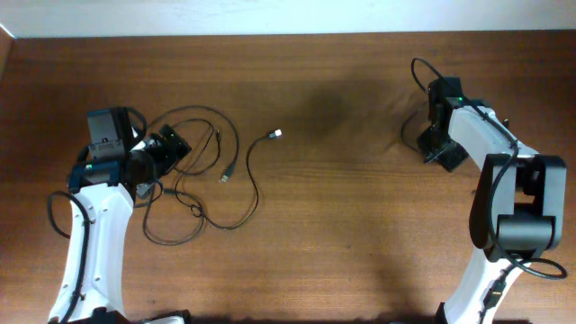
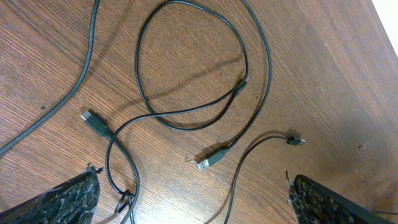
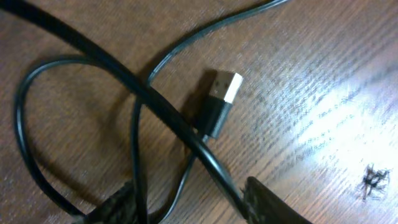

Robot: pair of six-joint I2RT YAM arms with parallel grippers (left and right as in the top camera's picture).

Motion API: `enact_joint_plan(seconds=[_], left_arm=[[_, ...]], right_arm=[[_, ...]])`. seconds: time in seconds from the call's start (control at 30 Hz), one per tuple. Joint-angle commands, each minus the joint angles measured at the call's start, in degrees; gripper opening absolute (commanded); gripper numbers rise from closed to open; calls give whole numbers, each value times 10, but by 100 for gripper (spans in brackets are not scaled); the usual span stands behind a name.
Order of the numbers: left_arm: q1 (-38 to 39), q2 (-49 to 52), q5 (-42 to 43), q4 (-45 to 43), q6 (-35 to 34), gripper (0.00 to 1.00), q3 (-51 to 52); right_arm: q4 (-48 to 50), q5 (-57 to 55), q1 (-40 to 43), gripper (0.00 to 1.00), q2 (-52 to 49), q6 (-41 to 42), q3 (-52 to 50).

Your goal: Untangle cables

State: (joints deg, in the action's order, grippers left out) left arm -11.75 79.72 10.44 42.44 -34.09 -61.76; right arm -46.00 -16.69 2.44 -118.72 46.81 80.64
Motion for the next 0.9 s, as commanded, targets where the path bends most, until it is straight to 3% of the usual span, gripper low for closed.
enact_joint_plan(seconds=[0.0, 0.03, 0.17, 0.27, 0.37, 0.43, 0.5, 0.57, 0.63, 0.7, 0.77, 0.8, 0.83, 0.87], left_arm=[[0, 1, -4, -1, 2, 99, 0], [0, 1, -4, -1, 2, 99, 0], [0, 1, -4, -1, 2, 99, 0], [0, 1, -4, -1, 2, 99, 0], [0, 1, -4, -1, 2, 99, 0], [0, 1, -4, -1, 2, 99, 0], [0, 1, -4, -1, 2, 99, 0], [0, 1, -4, -1, 2, 99, 0], [0, 1, -4, -1, 2, 99, 0], [0, 1, -4, -1, 2, 99, 0], [0, 1, -4, -1, 2, 99, 0], [0, 1, -4, -1, 2, 99, 0], [0, 1, -4, -1, 2, 99, 0], [0, 1, -4, -1, 2, 99, 0]], right_arm=[[8, -1, 2, 14, -17, -23, -11], [2, 0, 2, 4, -17, -44, -11], [-57, -3, 6, 4, -12, -53, -11], [-74, -3, 47, 4, 22, -111, -8], [-66, -10, 128, 4, 65, -138, -7], [-41, -9, 226, 4, 76, -139, 19], [13, -9, 313, 4, 76, -191, 25], [52, -2, 380, 4, 76, -190, 25], [52, 90, 419, 4, 76, -205, 23], [31, 242, 397, 4, 76, -203, 6], [24, 192, 318, 4, 76, -202, -1], [8, 123, 298, 4, 76, -160, -1], [-98, -8, 292, 4, 76, 1, -3], [-129, -59, 310, 4, 76, 17, -3]])
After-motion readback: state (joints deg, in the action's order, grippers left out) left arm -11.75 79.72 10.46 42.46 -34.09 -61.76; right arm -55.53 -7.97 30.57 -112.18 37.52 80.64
